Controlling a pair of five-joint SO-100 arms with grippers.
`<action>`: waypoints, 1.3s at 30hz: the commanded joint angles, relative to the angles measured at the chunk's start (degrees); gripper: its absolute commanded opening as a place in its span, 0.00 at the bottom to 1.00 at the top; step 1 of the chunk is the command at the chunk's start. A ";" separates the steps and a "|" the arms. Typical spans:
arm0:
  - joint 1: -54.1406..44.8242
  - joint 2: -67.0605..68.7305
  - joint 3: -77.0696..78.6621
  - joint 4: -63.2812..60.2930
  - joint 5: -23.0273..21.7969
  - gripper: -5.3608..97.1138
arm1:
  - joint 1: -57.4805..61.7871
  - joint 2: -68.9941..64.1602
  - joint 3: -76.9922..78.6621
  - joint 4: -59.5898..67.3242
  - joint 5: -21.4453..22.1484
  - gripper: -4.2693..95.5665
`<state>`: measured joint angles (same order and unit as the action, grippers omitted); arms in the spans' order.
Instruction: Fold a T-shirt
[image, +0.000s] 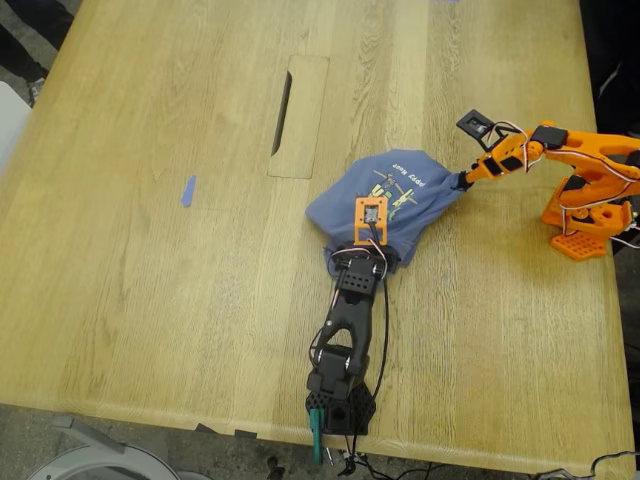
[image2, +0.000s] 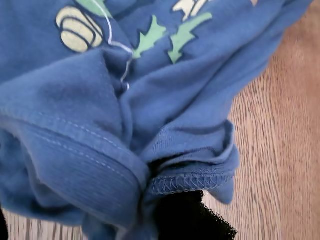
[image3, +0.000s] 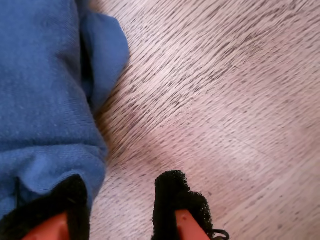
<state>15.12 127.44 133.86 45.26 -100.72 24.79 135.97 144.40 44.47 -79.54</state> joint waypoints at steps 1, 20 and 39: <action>3.43 5.62 -3.25 5.54 0.70 0.54 | 0.53 3.16 0.00 2.29 -0.70 0.29; 17.05 13.80 -10.99 15.73 3.16 0.52 | -7.73 9.40 -16.08 24.08 -2.02 0.30; 19.86 10.90 -18.11 12.22 3.78 0.50 | -23.38 4.13 -30.06 26.89 -4.57 0.33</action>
<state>34.89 137.99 122.17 60.21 -97.47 2.46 140.89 118.21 73.04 -83.50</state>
